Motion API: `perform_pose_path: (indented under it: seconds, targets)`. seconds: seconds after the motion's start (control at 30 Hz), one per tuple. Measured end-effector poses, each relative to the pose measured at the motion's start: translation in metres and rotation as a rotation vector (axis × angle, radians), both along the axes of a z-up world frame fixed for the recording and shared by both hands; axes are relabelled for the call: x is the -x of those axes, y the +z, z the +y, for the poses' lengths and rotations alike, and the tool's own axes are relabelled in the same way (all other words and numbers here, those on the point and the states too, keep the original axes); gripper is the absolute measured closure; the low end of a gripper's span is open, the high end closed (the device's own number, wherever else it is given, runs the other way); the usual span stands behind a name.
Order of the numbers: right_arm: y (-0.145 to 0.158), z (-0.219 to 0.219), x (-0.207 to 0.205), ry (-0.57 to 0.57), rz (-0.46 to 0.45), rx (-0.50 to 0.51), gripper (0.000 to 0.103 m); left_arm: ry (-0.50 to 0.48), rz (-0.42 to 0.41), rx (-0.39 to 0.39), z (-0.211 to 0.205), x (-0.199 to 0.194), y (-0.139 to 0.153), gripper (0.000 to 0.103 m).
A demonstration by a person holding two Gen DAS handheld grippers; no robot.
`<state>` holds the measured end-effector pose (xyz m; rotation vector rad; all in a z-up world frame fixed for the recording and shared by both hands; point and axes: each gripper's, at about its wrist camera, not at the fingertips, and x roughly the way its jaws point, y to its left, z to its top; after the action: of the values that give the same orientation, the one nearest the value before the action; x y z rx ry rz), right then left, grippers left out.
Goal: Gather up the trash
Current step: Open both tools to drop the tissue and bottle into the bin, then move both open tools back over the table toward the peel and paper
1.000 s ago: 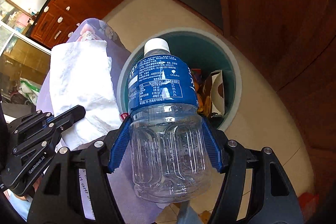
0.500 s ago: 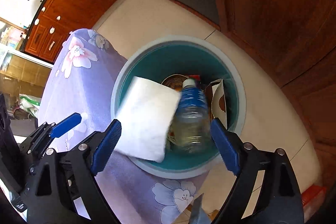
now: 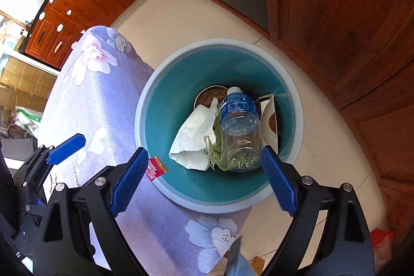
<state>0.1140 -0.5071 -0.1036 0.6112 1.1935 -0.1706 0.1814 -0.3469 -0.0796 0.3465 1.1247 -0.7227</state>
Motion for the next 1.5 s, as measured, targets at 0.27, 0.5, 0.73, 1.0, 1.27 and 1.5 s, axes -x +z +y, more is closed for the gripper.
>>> perform_pose_path:
  seconds: [0.27, 0.5, 0.73, 1.0, 1.27, 1.5]
  targets:
    - [0.014, 0.016, 0.006, 0.023, -0.013, 0.024, 0.018, 0.015, -0.014, 0.027, 0.014, 0.009, 0.014, 0.017]
    - [0.031, 0.036, 0.013, 0.044, -0.036, 0.044, 0.018, 0.036, -0.035, 0.047, 0.038, 0.020, 0.024, 0.016]
    - [0.050, 0.073, 0.018, 0.086, -0.068, 0.063, 0.018, 0.094, -0.053, 0.067, 0.089, 0.031, 0.033, 0.015]
    - [0.063, 0.140, 0.013, 0.180, -0.084, 0.070, 0.019, 0.203, -0.060, 0.098, 0.169, 0.037, 0.039, 0.013]
    - [0.075, 0.218, 0.005, 0.292, -0.094, 0.106, 0.018, 0.284, -0.094, 0.113, 0.251, 0.045, 0.045, 0.012]
    - [0.075, 0.288, -0.014, 0.390, -0.080, 0.124, 0.018, 0.373, -0.113, 0.094, 0.327, 0.042, 0.041, 0.010]
